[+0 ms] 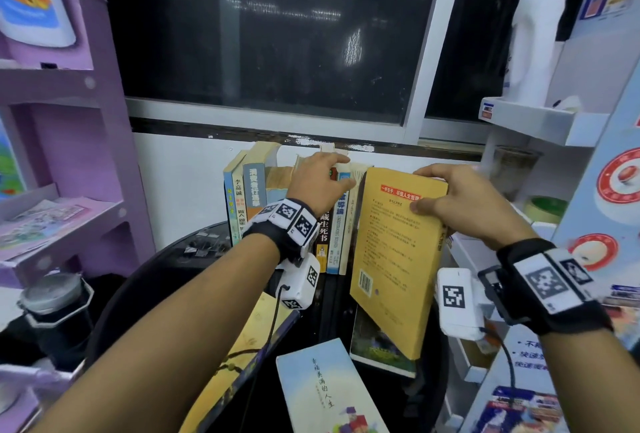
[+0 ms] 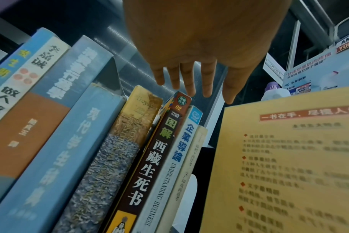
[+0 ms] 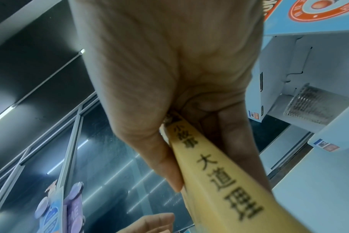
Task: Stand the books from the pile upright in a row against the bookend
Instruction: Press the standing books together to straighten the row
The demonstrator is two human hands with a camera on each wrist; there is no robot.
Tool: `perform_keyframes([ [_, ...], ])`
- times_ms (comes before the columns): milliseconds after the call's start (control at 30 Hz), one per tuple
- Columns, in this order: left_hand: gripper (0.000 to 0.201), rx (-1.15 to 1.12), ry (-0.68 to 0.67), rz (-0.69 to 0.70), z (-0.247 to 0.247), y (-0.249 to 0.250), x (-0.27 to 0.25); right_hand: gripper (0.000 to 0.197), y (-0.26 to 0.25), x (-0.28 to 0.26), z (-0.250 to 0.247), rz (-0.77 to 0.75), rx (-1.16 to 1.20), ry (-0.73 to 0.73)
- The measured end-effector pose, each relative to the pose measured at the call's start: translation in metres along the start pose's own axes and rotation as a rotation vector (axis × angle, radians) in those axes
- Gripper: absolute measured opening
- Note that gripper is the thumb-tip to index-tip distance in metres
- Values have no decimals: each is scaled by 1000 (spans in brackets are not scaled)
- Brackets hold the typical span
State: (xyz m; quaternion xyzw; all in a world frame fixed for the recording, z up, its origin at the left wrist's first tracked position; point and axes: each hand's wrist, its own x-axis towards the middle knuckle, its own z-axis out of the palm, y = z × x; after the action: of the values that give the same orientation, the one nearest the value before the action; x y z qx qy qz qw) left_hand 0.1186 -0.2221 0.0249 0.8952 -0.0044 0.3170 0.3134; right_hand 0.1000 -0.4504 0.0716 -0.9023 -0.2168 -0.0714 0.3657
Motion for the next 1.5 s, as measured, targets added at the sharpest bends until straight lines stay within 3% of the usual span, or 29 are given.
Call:
perform_keyframes([
  [333,48,64,-35,5,13,-9,17,47,0,28,10,9,-56,23],
  [533,53,99,-53,4,23,-14,27,40,4,37,-1,28,-39,32],
  [1000,52,193,54,54,41,-23,29,46,25,44,-16,85,33,102],
  [1500,47,263,11,135,31,-29,28,45,1,75,39,-15,-27,236],
])
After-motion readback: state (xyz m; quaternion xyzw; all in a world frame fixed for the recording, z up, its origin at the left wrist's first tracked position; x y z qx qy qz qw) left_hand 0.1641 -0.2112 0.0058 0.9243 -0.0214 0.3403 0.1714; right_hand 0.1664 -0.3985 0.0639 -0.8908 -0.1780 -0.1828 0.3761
